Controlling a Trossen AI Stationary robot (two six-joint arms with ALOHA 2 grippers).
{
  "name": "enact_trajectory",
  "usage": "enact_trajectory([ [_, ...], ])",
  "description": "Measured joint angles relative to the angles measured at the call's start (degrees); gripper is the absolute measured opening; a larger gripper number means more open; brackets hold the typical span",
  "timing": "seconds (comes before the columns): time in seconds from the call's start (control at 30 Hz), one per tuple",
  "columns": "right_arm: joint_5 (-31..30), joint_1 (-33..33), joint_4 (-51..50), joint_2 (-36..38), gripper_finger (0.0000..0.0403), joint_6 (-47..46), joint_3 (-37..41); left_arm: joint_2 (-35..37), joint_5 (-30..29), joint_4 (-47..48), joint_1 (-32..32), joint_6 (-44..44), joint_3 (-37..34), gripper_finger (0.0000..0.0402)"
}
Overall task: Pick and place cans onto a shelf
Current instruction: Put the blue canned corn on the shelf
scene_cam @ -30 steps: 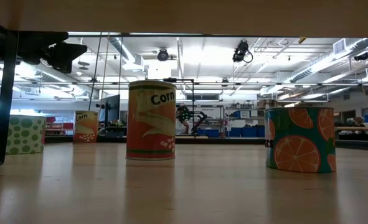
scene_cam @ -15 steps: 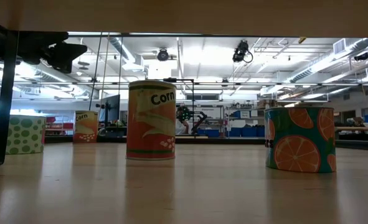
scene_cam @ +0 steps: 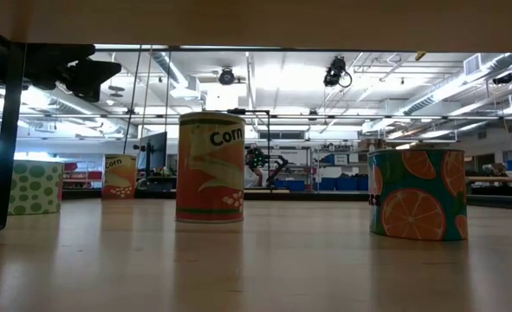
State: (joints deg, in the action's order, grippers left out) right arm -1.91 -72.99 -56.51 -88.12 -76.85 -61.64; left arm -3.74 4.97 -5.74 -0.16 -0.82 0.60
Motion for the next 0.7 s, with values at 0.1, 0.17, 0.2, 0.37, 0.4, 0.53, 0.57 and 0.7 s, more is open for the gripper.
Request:
enact_trajectory([
  [0.1,0.06,0.0,2.0,-0.1,0.04,0.49,1.4,0.01,0.0,0.0,-0.02,0.02,0.0,0.0249],
  [0.17,0.62,0.0,3.14,-0.44,0.04,0.18,2.62,-0.01,0.0,0.0,0.0,0.0,0.0,0.0249],
  [0.2,1.02,0.0,3.82,-0.65,0.04,0.02,3.05,0.0,0.0,0.01,-0.02,0.02,0.0,0.0249],
  [0.37,1.5,0.04,5.44,-0.9,0.04,-0.65,4.9,0.01,0.0,0.0,-0.02,0.02,0.0,0.0249],
  [0.4,1.49,0.04,5.39,-0.88,0.04,-0.96,5.22,0.01,0.0,0.01,-0.01,0.0,0.0,0.0249],
  [0.53,1.93,0.04,6.62,-1.03,0.04,-1.03,6.81,0.0,0.01,0.01,-0.02,0.0,0.0,0.0249],
  [0.57,2.06,0.04,7.49,-0.97,0.04,-1.01,7.23,0.0,0.01,0.01,-0.01,0.01,0.0,0.0249],
  [0.7,3.12,0.07,11.05,-0.96,0.0397,-1.76,9.4,-0.01,0.0,0.02,0.0,0.0,0.0,0.0249],
])
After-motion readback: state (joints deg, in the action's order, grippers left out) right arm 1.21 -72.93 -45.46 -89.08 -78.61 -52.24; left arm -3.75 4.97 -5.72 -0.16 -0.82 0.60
